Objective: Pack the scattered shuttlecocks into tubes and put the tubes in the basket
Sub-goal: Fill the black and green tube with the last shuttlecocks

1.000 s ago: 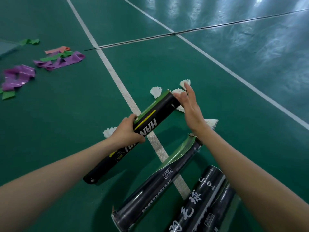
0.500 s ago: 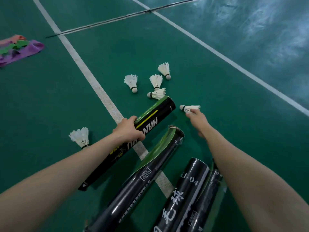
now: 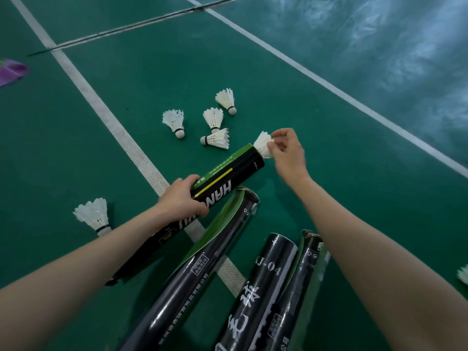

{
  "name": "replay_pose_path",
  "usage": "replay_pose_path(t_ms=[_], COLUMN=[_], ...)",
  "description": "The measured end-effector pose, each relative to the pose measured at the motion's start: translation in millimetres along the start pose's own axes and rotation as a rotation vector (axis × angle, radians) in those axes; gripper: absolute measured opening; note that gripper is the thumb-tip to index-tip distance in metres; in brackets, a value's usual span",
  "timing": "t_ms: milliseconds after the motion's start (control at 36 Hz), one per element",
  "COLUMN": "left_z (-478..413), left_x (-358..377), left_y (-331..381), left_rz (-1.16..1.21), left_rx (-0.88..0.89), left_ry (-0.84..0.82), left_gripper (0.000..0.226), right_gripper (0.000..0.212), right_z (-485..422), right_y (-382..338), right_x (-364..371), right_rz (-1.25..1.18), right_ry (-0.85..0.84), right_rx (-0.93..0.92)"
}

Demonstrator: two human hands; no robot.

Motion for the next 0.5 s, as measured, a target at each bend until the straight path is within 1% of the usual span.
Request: replay_pose_path(t_ms=[56, 83, 167, 278, 361, 444, 500], left_z=[-1.5, -3.0, -5.7, -5.0, -3.4, -2.7, -1.5], left_x=[0.0, -0.2, -3.3, -7.9, -4.0, 7.5, 18.5], left_y=[11.8, 18.3, 39.8, 73.6, 105.6, 137.7, 158.5], left_rz=[0.023, 0.033, 0.044, -0.02, -0.081, -0.111, -0.135], left_rx=[0.035, 0.052, 0.09, 0.18, 0.224, 0.259, 0.281], left_ry=[0.006, 0.011, 0.009, 0.017, 0.018, -0.009, -0.029], left_gripper=[0.09, 0.087, 0.08, 0.085, 0.09, 0.093, 0.091], right_gripper=[0.01, 0.013, 0.033, 0.054, 0.058, 0.062, 0.067], right_z=[2.4, 3.7, 4.4, 7.1, 15.1, 16.1, 16.2], right_y=[-7.3, -11.4, -20.2, -21.7, -17.7, -6.2, 2.5], right_x=[-3.9, -8.0, -27.5, -51.7, -67.5, -96.5, -121.3], right_rz=[-0.007, -0.021, -0.084, -0.153, -0.197, -0.257, -0.227], right_ry=[-0.002, 0.006, 0.047, 0.012, -0.026, -0.019, -0.019], right_rx=[-0.017, -0.02, -0.015, 0.016, 0.039, 0.088, 0.13])
Point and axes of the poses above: each hand's wrist, its own z-axis away from the middle knuckle, its own x-axis out of the palm, y = z × x, the point moved 8 cm from there along -z, towards the middle knuckle, and after that the axes turned 3 degrees about x, right-handed, at the moved point
